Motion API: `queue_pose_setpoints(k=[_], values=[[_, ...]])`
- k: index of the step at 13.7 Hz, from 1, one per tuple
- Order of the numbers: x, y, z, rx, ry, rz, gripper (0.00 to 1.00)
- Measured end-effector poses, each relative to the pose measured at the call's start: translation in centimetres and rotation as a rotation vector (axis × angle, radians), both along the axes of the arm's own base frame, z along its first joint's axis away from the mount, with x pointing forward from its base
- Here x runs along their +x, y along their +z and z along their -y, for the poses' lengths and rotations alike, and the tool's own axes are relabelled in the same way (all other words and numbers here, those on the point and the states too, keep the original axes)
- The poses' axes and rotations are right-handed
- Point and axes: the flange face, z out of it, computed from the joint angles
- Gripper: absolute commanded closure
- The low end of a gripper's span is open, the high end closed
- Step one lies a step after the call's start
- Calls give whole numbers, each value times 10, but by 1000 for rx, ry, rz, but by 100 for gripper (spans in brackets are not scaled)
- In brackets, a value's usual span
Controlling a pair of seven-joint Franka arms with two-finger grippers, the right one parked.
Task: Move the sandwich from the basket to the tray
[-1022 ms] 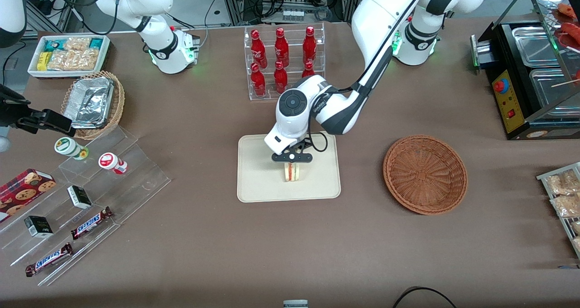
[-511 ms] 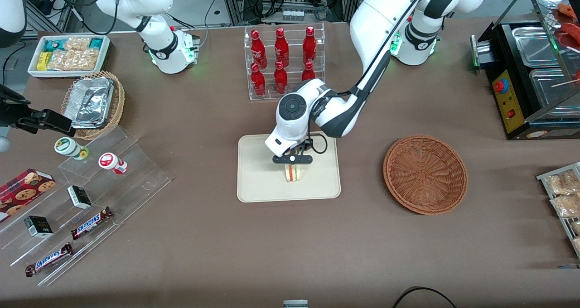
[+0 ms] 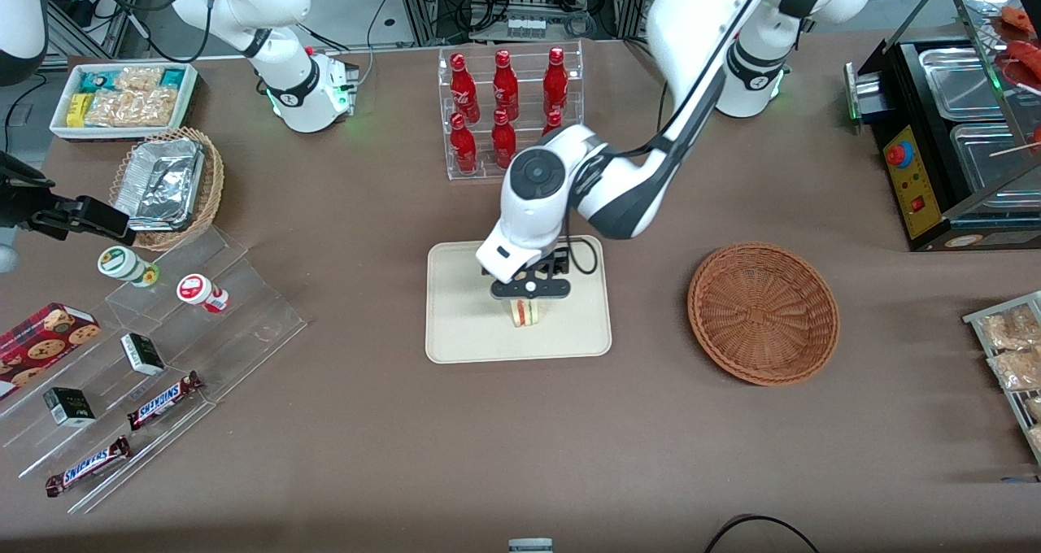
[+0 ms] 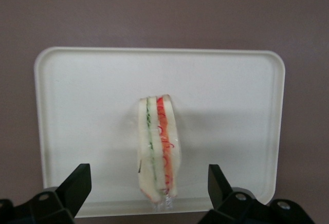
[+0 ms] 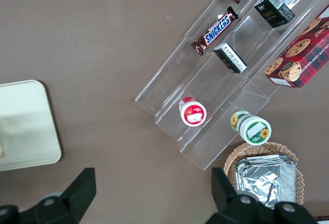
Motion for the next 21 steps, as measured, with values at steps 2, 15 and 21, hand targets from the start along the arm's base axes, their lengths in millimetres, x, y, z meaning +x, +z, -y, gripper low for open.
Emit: queue_pose_setpoints(k=[2,15,21], values=[[16,49,-37,15,50,-1,0],[51,231,-370,118,-102,-95,0],[30,251,-485,115,-160,-83,0]])
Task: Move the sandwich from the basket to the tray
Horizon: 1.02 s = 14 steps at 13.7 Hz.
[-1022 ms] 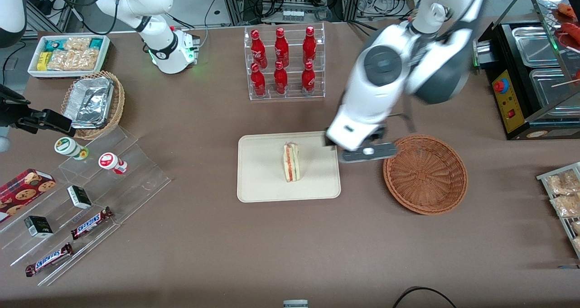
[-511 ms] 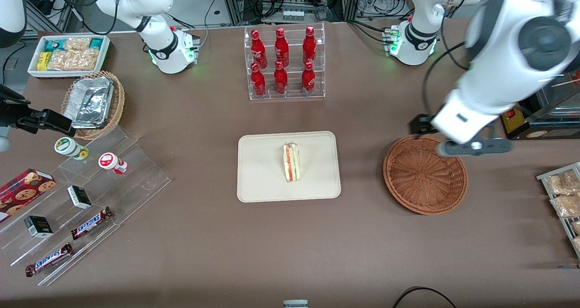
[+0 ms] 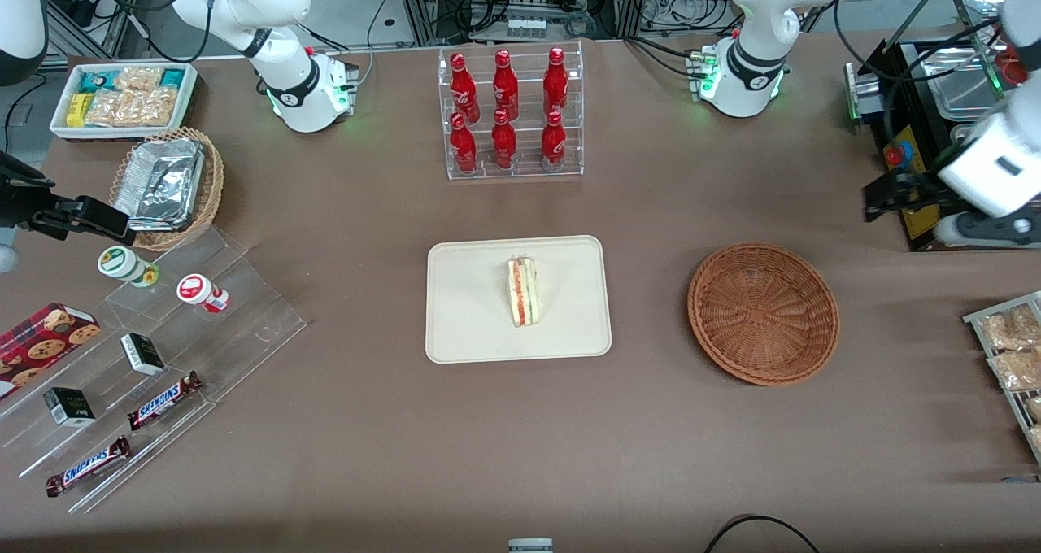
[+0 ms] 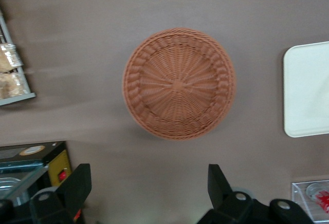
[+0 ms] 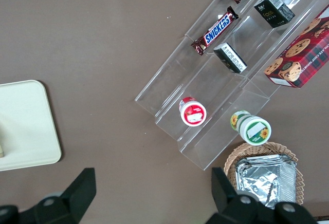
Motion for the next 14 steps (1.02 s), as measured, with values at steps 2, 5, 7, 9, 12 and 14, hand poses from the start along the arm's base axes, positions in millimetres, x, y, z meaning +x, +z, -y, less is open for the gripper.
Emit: queue_pose_setpoints(k=[2,5,7,9,12,14], values=[[-10,10,-13,1,5,3,0],[-21,15,1,5,-9,6,0],[-23,16,7,5,-7,6,0],[-23,16,8,5,-6,4,0],[-22,21,7,5,-5,15,0],[-24,22,7,5,-3,7,0]])
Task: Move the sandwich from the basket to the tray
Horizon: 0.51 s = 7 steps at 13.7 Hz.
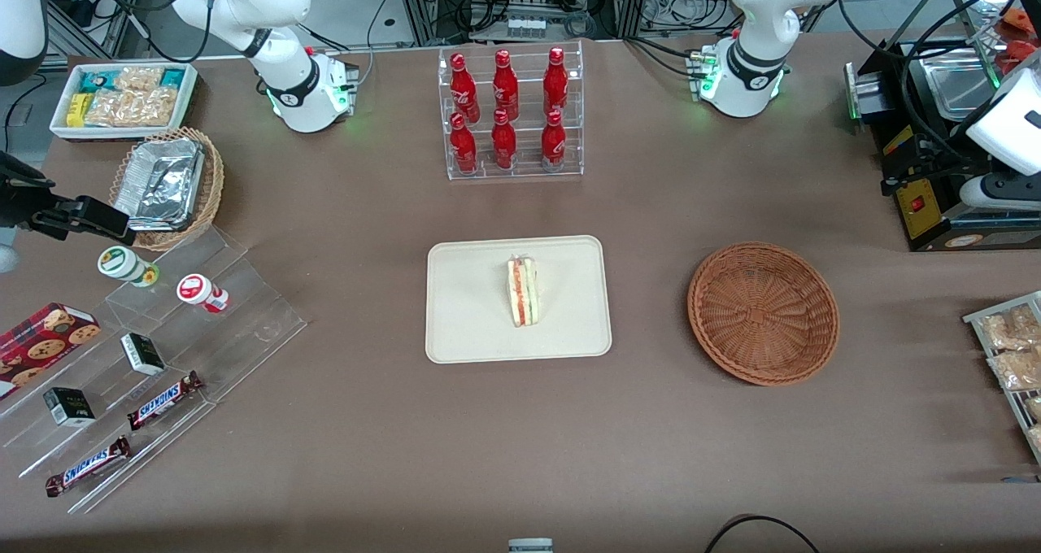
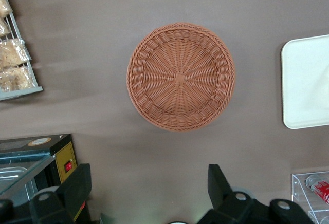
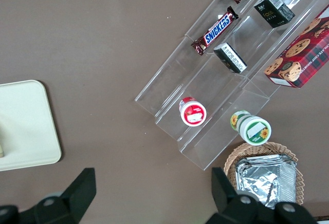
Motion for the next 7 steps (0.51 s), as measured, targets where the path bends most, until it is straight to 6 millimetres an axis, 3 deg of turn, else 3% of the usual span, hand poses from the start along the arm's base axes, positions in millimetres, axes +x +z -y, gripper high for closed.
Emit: queue_pose_setpoints(k=[7], values=[[-1,0,4,-1,2,-7,0]])
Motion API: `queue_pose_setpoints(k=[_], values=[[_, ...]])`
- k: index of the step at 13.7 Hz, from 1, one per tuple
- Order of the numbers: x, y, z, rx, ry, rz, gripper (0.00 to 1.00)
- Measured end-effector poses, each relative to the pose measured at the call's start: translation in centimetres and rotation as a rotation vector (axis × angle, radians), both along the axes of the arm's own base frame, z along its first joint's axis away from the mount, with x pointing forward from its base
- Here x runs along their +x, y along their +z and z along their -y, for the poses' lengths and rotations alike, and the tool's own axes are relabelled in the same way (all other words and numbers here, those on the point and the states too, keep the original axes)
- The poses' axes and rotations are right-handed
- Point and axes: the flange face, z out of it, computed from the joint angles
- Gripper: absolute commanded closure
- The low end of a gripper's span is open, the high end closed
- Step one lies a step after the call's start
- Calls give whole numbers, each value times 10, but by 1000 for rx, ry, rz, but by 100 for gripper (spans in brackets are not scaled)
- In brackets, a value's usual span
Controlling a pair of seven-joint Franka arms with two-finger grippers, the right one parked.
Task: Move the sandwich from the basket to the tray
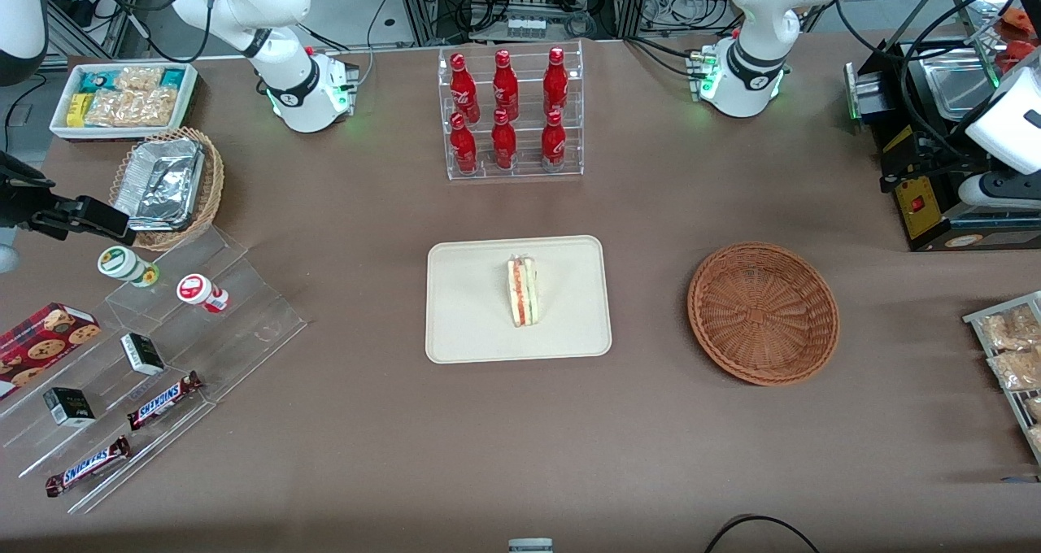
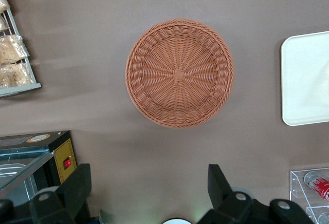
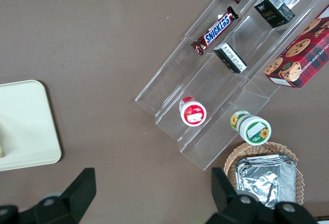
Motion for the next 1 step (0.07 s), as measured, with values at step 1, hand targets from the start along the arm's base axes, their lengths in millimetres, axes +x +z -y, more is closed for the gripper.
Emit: queue_pose_setpoints(k=[1], values=[[0,0,1,-2,7,1,0]])
